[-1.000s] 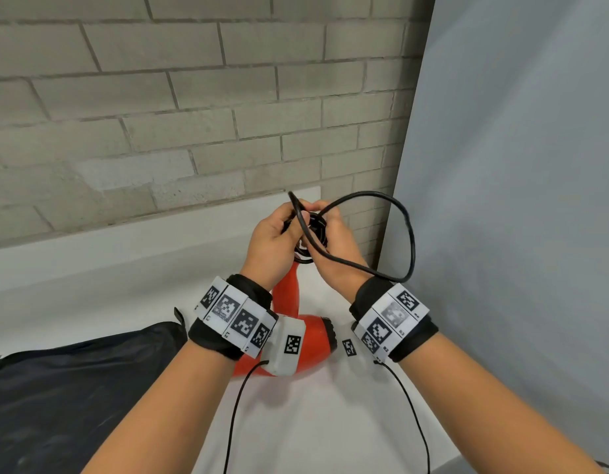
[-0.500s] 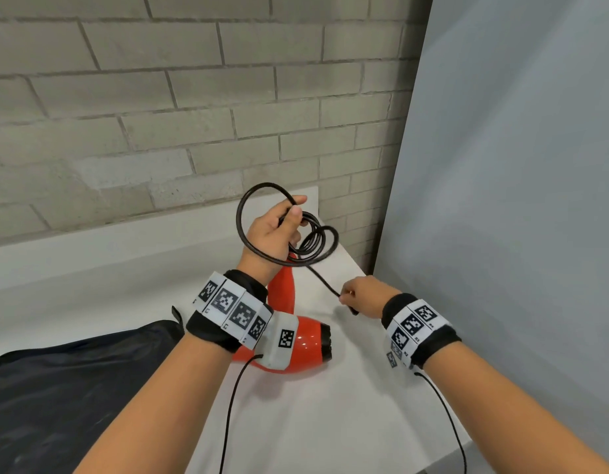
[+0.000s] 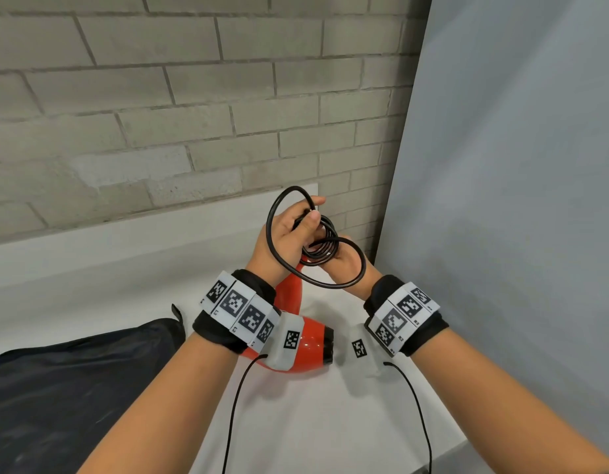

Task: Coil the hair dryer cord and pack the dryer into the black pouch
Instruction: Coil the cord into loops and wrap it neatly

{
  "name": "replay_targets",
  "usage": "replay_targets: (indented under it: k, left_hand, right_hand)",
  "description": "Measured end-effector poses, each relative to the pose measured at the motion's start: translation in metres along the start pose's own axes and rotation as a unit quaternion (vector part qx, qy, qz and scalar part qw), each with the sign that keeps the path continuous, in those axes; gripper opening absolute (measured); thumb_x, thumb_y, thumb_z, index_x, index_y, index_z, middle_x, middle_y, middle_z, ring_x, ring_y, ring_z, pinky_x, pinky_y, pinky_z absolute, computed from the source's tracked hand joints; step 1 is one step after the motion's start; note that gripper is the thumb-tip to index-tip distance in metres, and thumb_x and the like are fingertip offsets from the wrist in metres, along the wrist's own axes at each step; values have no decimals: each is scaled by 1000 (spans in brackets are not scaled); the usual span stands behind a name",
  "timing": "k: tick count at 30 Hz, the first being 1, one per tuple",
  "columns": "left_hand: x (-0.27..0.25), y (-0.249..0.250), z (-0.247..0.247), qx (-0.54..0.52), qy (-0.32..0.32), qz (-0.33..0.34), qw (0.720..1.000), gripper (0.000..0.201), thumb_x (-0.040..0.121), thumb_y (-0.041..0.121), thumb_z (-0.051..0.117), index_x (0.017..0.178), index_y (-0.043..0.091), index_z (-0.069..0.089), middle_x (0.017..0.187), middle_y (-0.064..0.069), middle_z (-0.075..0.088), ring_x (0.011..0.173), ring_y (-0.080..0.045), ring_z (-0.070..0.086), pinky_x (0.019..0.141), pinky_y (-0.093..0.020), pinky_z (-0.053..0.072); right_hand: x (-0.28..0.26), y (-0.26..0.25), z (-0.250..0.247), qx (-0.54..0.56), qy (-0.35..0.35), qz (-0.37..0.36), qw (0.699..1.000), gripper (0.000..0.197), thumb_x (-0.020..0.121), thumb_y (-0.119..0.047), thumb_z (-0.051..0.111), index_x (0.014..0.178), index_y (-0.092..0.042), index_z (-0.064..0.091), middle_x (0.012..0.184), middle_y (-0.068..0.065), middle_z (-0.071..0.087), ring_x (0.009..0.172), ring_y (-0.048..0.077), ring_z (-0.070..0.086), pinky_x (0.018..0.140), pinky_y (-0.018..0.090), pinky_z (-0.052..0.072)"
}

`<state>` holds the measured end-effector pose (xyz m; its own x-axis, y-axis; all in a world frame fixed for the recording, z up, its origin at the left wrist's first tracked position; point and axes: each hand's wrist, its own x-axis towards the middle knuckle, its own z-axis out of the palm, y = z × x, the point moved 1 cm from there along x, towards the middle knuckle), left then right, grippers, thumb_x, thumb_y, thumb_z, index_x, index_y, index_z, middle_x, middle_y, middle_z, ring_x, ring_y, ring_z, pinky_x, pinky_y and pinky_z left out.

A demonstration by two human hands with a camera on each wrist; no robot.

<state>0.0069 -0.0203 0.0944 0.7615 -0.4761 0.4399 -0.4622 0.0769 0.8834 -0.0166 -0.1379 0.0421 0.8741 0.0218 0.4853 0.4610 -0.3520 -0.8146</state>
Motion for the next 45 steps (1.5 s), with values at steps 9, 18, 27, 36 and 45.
replay_targets:
  k: [9,18,27,36,45]
  left_hand:
    - [3,-8,-9,29,1,9,1000,24,94,16,43,116,19,52,69,5,53,47,4,51,51,-4,37]
    - [-2,-12,-29,-12,18,-17,1000,25,96,14,39,110,29,54,72,-2,48,50,-2,44,54,-8,38]
    - [-2,-8,-19,6,-19,-7,1000,32,95,11,40,125,20,50,54,19,57,51,2,48,57,-8,40]
    - [-5,-12,-23,-34,-18,18,999,24,95,18,40,86,29,60,56,18,51,48,-2,37,51,-14,34]
    - [-6,-11,-24,18,-32,37,999,19,93,11,44,91,26,55,59,14,54,49,0,43,54,-11,37]
  right_hand:
    - [-1,8,-2,-188,21,61,980,10,88,-12,51,92,-6,58,79,4,63,70,17,59,65,26,50]
    - [-35,70,-30,-366,-123,436,813,32,88,-10,47,119,-1,49,125,20,55,112,34,55,90,36,47]
    - [-8,-13,-5,-240,-27,36,970,37,91,-14,52,127,-15,50,127,0,54,117,10,43,100,21,29]
    - [-10,25,-19,-251,23,210,945,20,93,-13,48,96,-5,66,88,15,66,80,25,55,76,33,42]
    - [-10,-14,-7,-192,-54,64,978,25,94,-13,47,116,-14,60,115,3,65,105,12,55,92,23,40]
